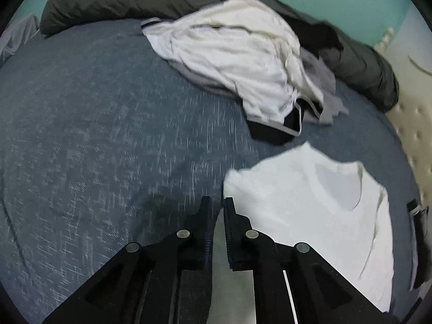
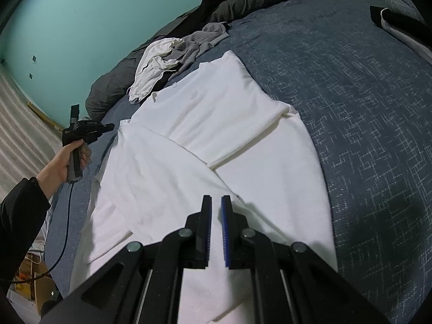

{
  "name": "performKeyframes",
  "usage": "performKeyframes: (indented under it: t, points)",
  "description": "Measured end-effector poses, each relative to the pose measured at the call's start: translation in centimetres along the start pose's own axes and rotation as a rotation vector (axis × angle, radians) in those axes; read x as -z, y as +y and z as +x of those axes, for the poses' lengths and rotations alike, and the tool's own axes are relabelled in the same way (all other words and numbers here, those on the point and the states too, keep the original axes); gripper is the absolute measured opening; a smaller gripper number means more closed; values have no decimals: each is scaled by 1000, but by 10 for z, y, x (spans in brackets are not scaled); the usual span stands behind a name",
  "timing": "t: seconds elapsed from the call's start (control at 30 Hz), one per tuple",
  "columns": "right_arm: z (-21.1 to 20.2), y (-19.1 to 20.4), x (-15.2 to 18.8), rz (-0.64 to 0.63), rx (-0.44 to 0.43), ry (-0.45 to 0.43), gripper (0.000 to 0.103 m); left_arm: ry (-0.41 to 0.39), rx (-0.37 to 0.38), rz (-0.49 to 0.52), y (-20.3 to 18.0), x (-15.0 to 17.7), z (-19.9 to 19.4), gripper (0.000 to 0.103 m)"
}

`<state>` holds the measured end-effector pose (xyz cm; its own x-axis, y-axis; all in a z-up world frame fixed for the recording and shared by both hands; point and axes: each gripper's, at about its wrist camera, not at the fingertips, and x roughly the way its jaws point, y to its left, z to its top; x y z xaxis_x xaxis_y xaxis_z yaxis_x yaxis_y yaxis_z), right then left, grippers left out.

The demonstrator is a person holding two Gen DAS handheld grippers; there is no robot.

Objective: Fold clothes

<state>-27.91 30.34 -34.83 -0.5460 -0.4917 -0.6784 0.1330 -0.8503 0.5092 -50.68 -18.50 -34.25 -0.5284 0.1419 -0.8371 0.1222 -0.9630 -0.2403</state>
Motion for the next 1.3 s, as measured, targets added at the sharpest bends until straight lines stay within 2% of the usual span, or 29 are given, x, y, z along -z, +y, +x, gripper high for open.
performKeyframes:
  t: [0.07,0.17,0.27,0.3,0.43,0.53,0.7,0.77,0.8,0.83,0.87,1.3]
  points:
    - [0,0,0,0,0,0,6,33,-22,9,1,6,7,10]
    - [0,-1,-2,-2,-1,0,6,30,-37,-5,10,16,1,10]
    - [-3,-2,-2,2,-3,-4,6,33,-3,-9,19,33,-18,11]
    - [-3,-3,-3,5,-4,-6,6,40,13,-4,20,40,-24,13]
    - [-8,-4,-4,17,-12,-18,6,53,64,-14,30,73,-47,38]
    - [-14,-2,-5,15,-19,-28,6,62,84,-44,40,97,-59,39]
    - [-19,2,-5,15,-27,-38,6,87,132,-71,46,119,-65,39]
    - [-20,3,-5,17,-30,-39,6,95,135,-51,43,124,-66,37]
    - [-20,3,-5,17,-30,-39,6,101,136,-40,43,126,-66,32]
    - [-20,3,-5,16,-31,-39,6,101,141,-43,44,127,-67,11]
    - [-20,3,-5,16,-32,-38,6,101,146,-45,45,127,-68,4]
    - [-20,-4,-7,25,-31,-30,6,85,126,-98,61,134,-68,3]
